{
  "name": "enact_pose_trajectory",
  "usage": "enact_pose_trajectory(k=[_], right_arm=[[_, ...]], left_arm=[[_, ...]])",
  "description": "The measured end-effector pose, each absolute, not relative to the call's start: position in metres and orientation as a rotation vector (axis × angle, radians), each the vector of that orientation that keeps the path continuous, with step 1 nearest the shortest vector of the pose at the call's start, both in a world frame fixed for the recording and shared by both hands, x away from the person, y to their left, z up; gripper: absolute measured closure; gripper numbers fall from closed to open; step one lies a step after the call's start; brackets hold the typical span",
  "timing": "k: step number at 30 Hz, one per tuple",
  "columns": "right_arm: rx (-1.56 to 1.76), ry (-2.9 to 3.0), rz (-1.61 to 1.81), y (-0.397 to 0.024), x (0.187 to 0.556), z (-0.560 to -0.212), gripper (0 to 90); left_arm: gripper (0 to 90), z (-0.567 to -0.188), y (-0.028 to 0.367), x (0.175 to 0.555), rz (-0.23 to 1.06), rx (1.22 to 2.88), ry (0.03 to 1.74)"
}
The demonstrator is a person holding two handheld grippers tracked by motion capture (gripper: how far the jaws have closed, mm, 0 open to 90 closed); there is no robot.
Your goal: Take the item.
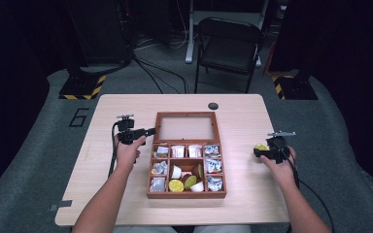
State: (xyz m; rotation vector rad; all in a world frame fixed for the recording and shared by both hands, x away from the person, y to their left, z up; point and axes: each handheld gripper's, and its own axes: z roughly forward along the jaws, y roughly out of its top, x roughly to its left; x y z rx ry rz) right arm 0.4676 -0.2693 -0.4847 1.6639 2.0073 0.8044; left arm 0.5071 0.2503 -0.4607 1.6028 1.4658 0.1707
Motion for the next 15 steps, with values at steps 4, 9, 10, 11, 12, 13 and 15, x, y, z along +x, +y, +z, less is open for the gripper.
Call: enact_pose_trajectory(k=[4, 9, 10, 11, 12, 13, 15], right_arm=[[1.643, 2.011, 0.805, -0.268, 0.468, -0.478, 28.6], [1.622, 2.013, 0.811, -0.262, 0.469, -0.466, 29.5], [1.613, 2.021, 0.812, -0.258, 0.470, -0.462, 29.7], [1.613, 2.021, 0.812, -0.258, 0.470, -0.462, 29.7], [1.596, 2.027, 0.814, -0.254, 0.470, -0.458, 30.6], [1.596, 2.027, 0.814, -0.254, 0.470, -0.458, 30.6], [1.580, 2.035, 0.813, -0.249, 0.471, -0.455, 31.0]], left_arm=[[34.6, -0.460, 0.250, 0.507, 0.170, 1.601, 1.470], [34.6, -0.460, 0.250, 0.506, 0.170, 1.606, 1.468], [34.6, -0.459, 0.250, 0.506, 0.167, 1.615, 1.466], [34.6, -0.459, 0.250, 0.506, 0.167, 1.615, 1.466], [34.6, -0.460, 0.250, 0.507, 0.171, 1.609, 1.467], [34.6, -0.460, 0.250, 0.507, 0.171, 1.609, 1.467], [34.6, -0.460, 0.249, 0.507, 0.173, 1.609, 1.466]])
